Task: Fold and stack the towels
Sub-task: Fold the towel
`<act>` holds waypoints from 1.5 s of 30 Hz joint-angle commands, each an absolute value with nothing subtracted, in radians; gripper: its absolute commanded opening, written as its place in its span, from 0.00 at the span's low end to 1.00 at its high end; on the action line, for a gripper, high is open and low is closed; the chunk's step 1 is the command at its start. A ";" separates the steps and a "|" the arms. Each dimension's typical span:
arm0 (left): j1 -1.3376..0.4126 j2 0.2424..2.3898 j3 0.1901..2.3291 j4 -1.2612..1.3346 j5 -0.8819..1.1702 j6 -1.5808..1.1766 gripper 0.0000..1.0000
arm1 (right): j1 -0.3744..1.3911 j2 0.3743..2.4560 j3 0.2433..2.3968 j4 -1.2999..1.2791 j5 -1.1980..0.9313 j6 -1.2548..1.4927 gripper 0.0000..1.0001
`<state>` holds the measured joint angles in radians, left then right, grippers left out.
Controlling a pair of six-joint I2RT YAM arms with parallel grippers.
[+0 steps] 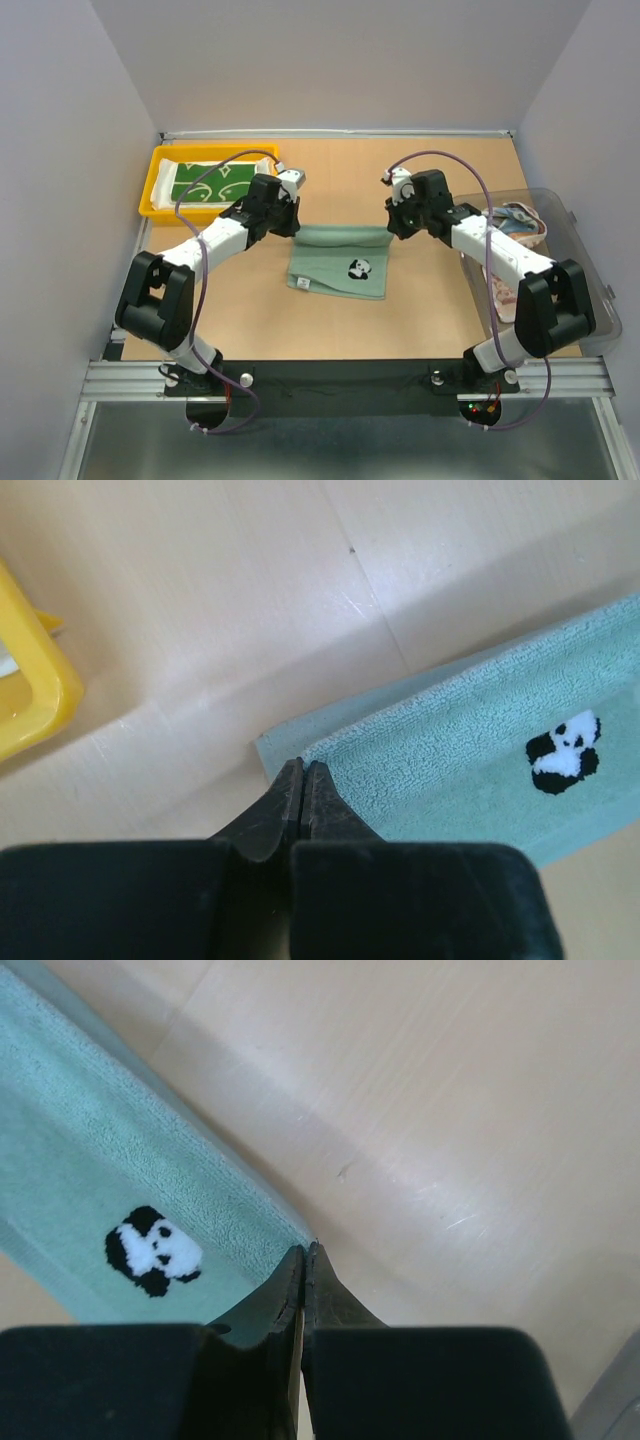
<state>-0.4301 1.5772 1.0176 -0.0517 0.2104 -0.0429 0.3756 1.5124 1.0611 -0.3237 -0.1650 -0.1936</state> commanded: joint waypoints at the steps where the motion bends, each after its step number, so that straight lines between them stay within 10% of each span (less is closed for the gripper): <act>1: -0.416 1.485 0.963 -0.029 0.204 -0.084 0.00 | 0.376 1.439 0.996 -0.342 -0.222 -0.130 0.00; 45: -0.429 1.236 0.434 0.071 0.255 -0.598 0.07 | 0.380 1.445 0.675 -0.284 -0.304 0.376 0.06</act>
